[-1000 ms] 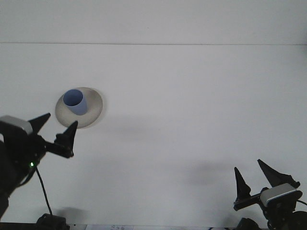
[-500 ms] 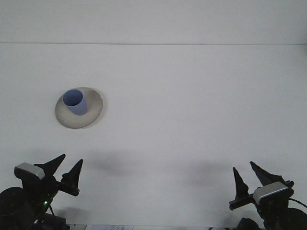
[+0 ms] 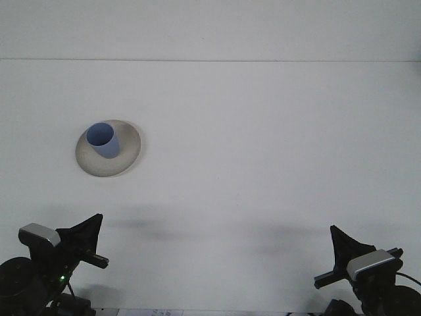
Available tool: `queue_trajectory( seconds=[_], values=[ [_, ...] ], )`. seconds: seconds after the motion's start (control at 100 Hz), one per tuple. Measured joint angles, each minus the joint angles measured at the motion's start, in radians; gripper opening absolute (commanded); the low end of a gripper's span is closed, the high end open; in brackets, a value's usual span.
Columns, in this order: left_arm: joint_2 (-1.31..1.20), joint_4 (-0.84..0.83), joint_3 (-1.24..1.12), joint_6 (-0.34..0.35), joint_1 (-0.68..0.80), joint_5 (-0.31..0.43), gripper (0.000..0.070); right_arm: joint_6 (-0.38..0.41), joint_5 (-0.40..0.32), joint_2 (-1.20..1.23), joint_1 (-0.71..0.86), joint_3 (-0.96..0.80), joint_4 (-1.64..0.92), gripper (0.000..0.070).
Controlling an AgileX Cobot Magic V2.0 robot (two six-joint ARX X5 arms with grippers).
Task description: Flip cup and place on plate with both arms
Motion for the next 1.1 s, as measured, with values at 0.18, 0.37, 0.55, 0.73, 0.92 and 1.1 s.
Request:
queue_trajectory(
  seconds=[0.18,0.37,0.55,0.73,0.92,1.1],
  values=[
    [0.0,0.0,0.0,0.0,0.0,0.0,0.0016,0.0,0.0,0.0,0.0,0.0,0.0,0.0006],
    [-0.015,0.006,-0.003,0.012,0.009,0.0,0.0016,0.0,0.0,0.0,0.0,0.0,0.0,0.0006],
    [-0.102,0.257,-0.185,0.155,0.105,-0.051,0.0016,0.0,0.0,0.0,0.0,0.0,0.0,0.0006],
    [-0.219,0.447,-0.485,0.221,0.167,-0.192,0.0016,0.0,0.0,0.0,0.0,0.0,0.0,0.0006],
    [-0.249,0.547,-0.642,0.229,0.195,-0.286,0.0016,0.0,0.0,0.0,0.0,0.0,0.0,0.0006],
    [-0.249,0.597,-0.68,0.23,0.197,-0.29,0.0016,0.0,0.0,0.0,0.0,0.0,0.0,0.0006]
  ],
)
